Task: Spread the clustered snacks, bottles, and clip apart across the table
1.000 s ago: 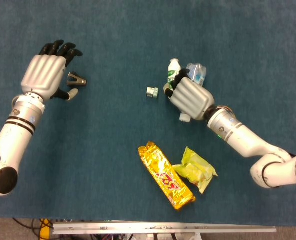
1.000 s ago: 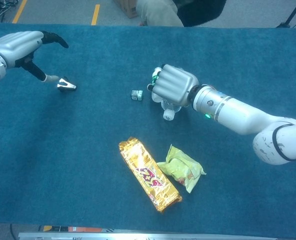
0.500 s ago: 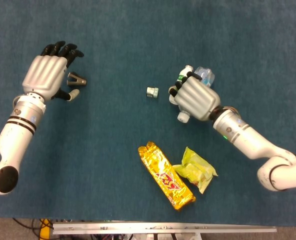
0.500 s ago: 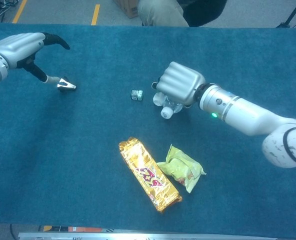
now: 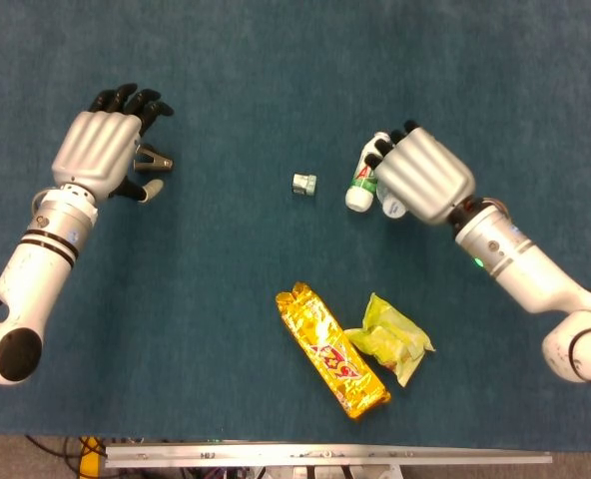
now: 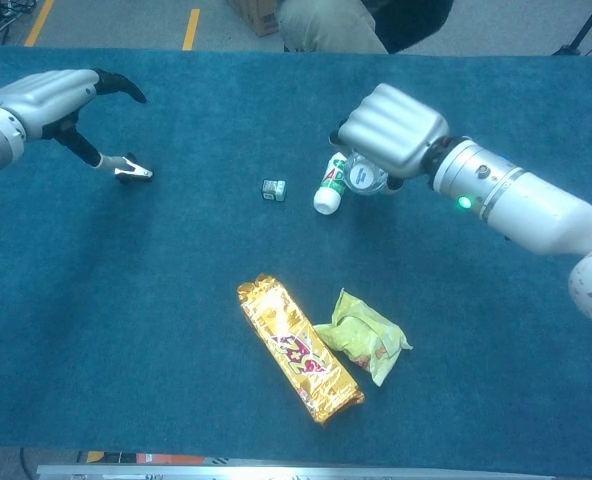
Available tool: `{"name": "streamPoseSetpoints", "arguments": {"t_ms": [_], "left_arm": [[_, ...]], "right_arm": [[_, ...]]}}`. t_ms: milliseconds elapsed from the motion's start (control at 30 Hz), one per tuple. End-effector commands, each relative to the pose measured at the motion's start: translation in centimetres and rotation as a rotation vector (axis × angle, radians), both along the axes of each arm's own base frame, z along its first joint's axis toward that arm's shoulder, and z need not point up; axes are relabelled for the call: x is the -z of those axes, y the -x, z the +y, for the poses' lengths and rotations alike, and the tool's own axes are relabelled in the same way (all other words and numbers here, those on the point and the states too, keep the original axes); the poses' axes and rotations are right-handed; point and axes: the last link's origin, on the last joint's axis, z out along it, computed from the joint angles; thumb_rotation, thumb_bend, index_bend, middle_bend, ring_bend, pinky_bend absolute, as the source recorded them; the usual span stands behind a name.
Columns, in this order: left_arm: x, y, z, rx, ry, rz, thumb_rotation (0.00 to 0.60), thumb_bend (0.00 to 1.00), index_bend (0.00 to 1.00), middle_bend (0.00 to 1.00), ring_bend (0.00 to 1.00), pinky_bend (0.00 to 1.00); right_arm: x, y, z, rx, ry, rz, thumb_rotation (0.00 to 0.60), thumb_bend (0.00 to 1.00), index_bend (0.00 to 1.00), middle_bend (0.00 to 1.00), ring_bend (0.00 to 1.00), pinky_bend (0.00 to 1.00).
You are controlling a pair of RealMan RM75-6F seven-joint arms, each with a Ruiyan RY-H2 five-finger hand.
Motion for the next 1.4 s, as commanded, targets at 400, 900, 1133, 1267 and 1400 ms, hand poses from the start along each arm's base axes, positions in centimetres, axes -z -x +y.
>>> {"name": "streamPoseSetpoints", "arguments": {"t_ms": [400,900,1133,1267,1400], "left_arm": [[0.3,-0.2,0.2,0.009,0.007,0.007,0.600,0.22,0.18,0.11,0.02,0.07],[0.6,-0.1,0.4,0.010,0.014,0.022,0.600,0.22,0.18,0.11,0.02,0.07],[0.7,0.1,0.4,0.004,0.020,0.026,0.600,0.22,0.18,0.11,0.02,0.07],[0.9,0.1,0.5,0.008,0.021,0.025,0.600,0.22,0.18,0.11,0.02,0.07],[1.1,0.1,0.6,0.007,0.025,0.025,0.600,0.22,0.18,0.11,0.02,0.07]], "right_arm": [[-2.8,1.7,-0.4,0.123,0.046,-0.139,0.600,0.00,0.69,0.57,0.52,0.51],[-2.2,1.7,0.8,0.198,-0.035,-0.261,0.600,0.00,0.69,0.57,0.52,0.51],[-2.2,2.6,0.7,0.322,-0.100,-0.360,0.600,0.00,0.69,0.57,0.51,0.51],[-2.4,3.4,0.4,0.332,-0.097,-0.336,0.600,0.00,0.69,0.57,0.48,0.51],[-2.8,3.6,0.3,0.340,-0.088,-0.347,0.600,0.00,0.69,0.56,0.47,0.51]]}}
